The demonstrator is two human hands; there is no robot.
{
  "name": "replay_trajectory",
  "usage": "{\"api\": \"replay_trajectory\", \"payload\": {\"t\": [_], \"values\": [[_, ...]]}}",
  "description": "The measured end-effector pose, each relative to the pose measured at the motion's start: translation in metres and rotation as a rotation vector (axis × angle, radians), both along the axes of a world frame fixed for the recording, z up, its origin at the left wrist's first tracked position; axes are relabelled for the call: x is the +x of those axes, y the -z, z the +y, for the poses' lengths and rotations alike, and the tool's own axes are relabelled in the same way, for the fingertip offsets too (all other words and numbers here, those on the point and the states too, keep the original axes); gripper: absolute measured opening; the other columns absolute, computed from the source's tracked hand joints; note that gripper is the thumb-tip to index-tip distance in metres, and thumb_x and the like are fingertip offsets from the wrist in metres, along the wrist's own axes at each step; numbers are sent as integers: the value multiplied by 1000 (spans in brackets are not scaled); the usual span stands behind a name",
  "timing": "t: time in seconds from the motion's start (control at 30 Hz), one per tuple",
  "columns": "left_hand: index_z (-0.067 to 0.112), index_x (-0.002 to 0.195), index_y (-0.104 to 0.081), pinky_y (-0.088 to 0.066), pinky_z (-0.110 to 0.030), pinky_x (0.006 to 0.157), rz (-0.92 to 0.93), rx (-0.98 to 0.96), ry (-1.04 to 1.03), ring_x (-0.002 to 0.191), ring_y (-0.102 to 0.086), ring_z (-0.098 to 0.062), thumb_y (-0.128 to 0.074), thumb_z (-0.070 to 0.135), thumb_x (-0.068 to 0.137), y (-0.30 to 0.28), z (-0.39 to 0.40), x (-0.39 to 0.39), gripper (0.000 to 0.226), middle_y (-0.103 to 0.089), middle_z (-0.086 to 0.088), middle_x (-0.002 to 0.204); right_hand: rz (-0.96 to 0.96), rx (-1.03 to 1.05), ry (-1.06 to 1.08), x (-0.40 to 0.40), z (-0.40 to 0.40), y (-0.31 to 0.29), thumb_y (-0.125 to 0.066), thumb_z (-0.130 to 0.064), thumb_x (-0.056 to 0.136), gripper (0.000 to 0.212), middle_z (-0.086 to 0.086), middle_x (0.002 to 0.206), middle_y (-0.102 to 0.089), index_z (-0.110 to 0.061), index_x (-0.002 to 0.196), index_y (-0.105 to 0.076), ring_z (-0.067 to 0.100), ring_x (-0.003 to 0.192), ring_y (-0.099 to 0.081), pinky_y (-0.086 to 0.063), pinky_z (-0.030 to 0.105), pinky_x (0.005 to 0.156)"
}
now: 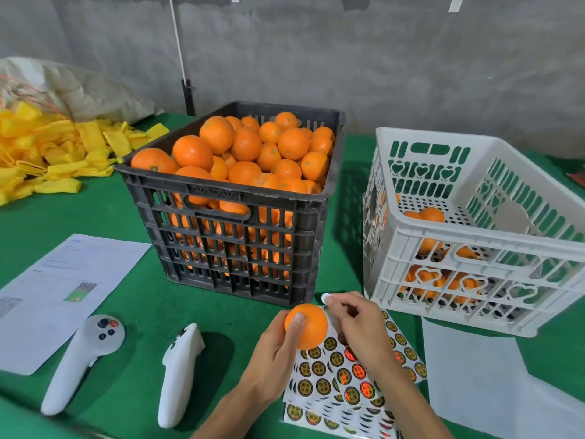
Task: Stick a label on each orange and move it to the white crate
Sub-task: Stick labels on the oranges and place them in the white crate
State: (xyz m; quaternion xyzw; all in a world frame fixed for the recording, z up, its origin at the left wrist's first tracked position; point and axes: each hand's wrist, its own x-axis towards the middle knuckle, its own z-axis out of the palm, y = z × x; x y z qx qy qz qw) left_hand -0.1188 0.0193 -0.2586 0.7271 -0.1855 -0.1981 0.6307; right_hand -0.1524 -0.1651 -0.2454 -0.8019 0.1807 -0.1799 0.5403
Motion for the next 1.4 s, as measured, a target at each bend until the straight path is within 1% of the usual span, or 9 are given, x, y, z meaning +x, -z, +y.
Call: {"api": "replay_trajectory", "payload": {"t": [0.3, 0.47, 0.63, 0.73, 0.87, 1.0, 1.13, 1.23, 1.4], "values": [[69, 108, -63, -45, -10, 81, 115, -96, -91, 103, -59, 21, -31, 99, 72, -46, -22, 1, 56, -62, 45, 106, -239, 69, -132, -22, 7, -37, -68, -26, 96, 17, -5, 114, -72, -35, 105, -79, 14, 109, -67, -54, 26, 93], [40, 140, -59, -45, -36, 110, 180, -214, -17, 124, -63, -5, -41, 93, 79, -79, -36, 1, 83, -68, 11, 134, -247, -13, -198, -37, 4, -74, -66, -43, 95, 31, -16, 137, -59, -48, 125, -68, 6, 128, -56, -48, 21, 103], [33, 130, -65, -54, -32, 95, 121, -197, 69, 101, -74, -10, -44, 93, 80, -130, -68, 7, 81, -74, -4, 115, -225, -411, 22, -40, 6, -119, -58, -82, 71, 82, -48, 145, -24, -60, 144, -28, -23, 128, -32, -34, -3, 91], [24, 125, -69, -57, -43, 101, 47, -253, 227, 109, -73, -20, -46, 76, 91, -170, -88, 9, 66, -76, -8, 114, -314, -527, 253, -41, -14, -153, -58, -75, 77, 85, -31, 144, -39, -41, 151, -37, -9, 128, -40, -37, 13, 103], [38, 130, -57, -61, -32, 79, -287, -266, 199, 100, -73, -16, -53, 54, 100, -208, -95, 24, 34, -74, 10, 114, -287, -633, 402, -36, -46, -182, -67, -56, 87, 76, -3, 146, -52, -20, 150, -47, 16, 130, -51, -47, 39, 107], [24, 124, -61, -62, -30, 74, -411, -247, 60, 93, -73, -14, -57, 23, 106, -236, -99, 70, 18, -71, 2, 115, -312, -712, 379, -20, -66, -184, -66, -42, 93, 45, -20, 142, -48, -24, 135, -64, 4, 132, -45, -40, 37, 115], [13, 129, -62, -54, -38, 98, -636, 70, -63, 113, -65, -21, -60, 14, 103, -250, -109, 142, 26, -64, -7, 131, -367, -739, 318, 3, -60, -184, -66, -44, 91, 42, -16, 134, -61, -21, 126, -72, 1, 124, -52, -26, 9, 111], [21, 144, -55, -42, -40, 111, -823, 504, -97, 138, -48, -29, -62, 7, 93, -252, -110, 206, 54, -53, -8, 149, -401, -748, 277, 23, -49, -184, -66, -45, 90, 43, -11, 131, -66, -20, 124, -73, 9, 122, -59, -39, 25, 111], [34, 160, -34, -33, -47, 121, -712, 976, 122, 152, -27, -35, -59, 3, 94, -248, -126, 262, 77, -15, -3, 172, -409, -716, 236, 49, -39, -184, -59, -55, 92, 48, -17, 134, -63, -26, 130, -69, 3, 127, -55, -44, 31, 111]]}}
